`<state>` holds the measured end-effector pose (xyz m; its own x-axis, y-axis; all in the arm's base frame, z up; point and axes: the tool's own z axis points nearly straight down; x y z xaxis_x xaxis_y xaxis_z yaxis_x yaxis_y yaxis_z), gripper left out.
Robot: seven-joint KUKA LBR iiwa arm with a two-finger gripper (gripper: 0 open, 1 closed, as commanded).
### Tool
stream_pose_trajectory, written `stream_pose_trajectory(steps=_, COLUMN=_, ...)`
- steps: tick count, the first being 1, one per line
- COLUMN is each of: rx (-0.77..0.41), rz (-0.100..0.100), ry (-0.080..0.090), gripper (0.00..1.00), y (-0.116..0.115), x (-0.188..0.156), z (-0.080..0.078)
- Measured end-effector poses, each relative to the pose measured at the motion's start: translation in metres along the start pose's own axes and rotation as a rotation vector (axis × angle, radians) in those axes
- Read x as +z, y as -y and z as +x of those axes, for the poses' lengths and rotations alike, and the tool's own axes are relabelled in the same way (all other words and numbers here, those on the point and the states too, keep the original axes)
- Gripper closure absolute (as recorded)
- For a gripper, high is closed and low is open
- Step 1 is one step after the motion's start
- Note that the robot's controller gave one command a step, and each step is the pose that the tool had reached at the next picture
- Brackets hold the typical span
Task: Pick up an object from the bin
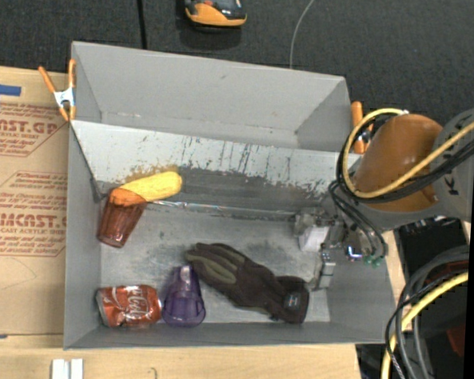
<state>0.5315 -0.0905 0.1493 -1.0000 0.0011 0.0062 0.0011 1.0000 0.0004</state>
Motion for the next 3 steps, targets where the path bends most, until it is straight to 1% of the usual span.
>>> stream_pose_trajectory(steps=1, rx=-0.001, rz=0.001, ry=0.007, gripper=0.0, y=0.0, x=-0.005, z=-0.002)
stream_pose_trajectory(steps=2, rx=0.047, rz=-0.001, ry=0.008, gripper=0.0, y=-0.054, x=0.078, z=0.023)
stream_pose_trajectory(steps=3, rx=-0.058, rz=0.0, ry=0.001, gripper=0.0, y=-0.063, x=0.014, z=0.037)
